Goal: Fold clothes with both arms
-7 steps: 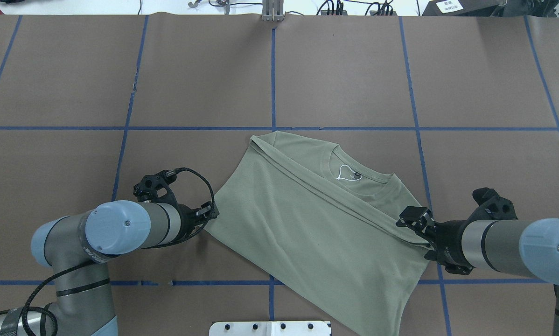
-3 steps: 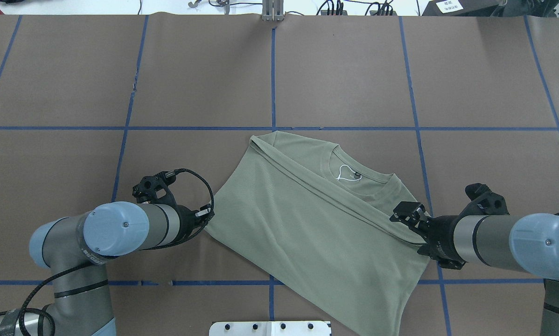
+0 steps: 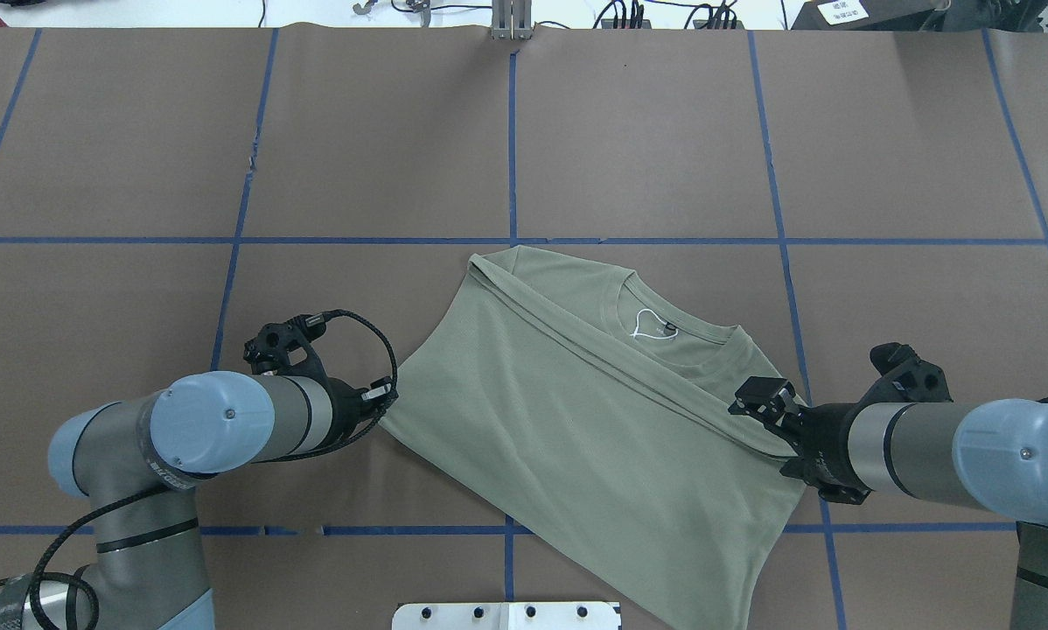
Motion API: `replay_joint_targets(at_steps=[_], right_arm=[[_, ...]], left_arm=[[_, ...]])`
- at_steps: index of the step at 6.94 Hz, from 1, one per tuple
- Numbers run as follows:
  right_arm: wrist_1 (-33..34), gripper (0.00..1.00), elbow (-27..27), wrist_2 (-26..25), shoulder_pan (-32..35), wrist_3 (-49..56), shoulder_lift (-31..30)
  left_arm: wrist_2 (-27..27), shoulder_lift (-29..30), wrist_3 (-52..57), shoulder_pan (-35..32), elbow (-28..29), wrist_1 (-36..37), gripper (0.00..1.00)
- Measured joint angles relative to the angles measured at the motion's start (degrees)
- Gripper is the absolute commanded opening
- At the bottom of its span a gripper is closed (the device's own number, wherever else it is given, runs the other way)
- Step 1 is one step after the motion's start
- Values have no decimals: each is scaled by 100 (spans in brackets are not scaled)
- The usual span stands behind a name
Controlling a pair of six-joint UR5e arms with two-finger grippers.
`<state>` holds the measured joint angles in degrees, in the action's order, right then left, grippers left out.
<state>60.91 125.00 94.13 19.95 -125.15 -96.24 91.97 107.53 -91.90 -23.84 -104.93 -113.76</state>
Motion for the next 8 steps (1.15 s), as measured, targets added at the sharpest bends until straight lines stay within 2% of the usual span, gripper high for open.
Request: replay_joint_targets(at_steps=[2,3,5,7,8], right_arm=[[0,100,-16,0,29,0,13],[0,100,-21,0,75,4,15],[11,100,-37,4,176,21,69],[387,100,-80,-1,279,24,444],[820,100,-110,-6,303,20,817]], left_arm=[[23,253,962,-855,469,-39,0],[38,692,1216,-1326,1074,-254,0],[56,1804,1258,-1945,2864,-1322,0],[65,2826,1106,-2171,4548,-2270,0],[68,3043,1079,-2219,4913,-2488,23]])
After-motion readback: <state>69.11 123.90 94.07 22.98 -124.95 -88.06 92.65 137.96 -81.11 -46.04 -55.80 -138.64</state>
